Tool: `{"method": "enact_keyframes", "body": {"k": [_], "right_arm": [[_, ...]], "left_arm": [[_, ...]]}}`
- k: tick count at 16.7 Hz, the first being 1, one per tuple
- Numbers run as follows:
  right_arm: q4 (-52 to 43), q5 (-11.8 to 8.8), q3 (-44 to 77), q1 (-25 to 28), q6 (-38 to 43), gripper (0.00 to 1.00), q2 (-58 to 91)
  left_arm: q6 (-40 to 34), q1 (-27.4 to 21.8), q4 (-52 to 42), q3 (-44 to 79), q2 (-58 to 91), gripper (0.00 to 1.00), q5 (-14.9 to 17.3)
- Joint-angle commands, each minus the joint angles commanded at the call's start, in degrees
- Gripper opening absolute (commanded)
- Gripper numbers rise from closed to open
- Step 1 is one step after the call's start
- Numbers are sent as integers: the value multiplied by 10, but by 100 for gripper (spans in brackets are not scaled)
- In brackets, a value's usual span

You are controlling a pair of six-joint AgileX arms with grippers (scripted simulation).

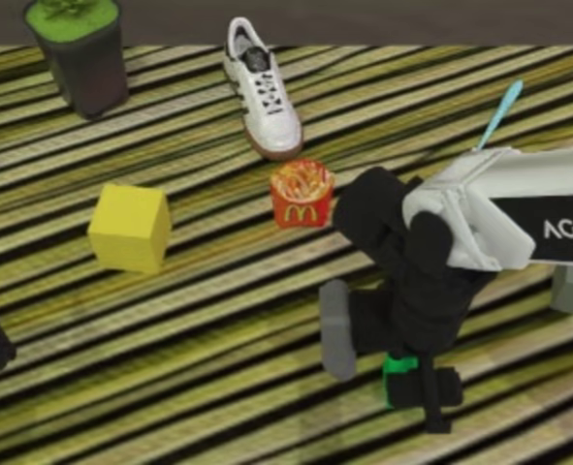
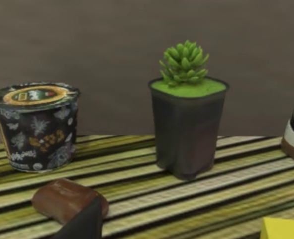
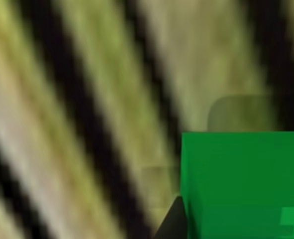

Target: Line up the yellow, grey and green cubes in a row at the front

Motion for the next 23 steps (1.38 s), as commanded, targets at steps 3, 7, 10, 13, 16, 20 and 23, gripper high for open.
{"method": "enact_keyframes", "body": {"k": [3, 7, 10, 13, 16, 20, 23], "right_arm": [[0, 0, 0, 0, 0, 90, 0], [0, 0, 0, 0, 0, 100, 0], [0, 0, 0, 0, 0, 100, 0], [0, 0, 0, -1, 0, 100, 0], [-24, 0, 18, 1, -2, 100, -9], [-118, -1, 68, 2, -4, 100, -41], [-151, 0, 91, 2, -4, 100, -61]], "left_arm": [[0, 0, 0, 0, 0, 100, 0], [0, 0, 0, 0, 0, 100, 0], [0, 0, 0, 0, 0, 100, 0], [0, 0, 0, 0, 0, 100, 0], [0, 0, 0, 0, 0, 100, 0], [0, 0, 0, 0, 0, 100, 0], [0, 0, 0, 0, 0, 100, 0]]}}
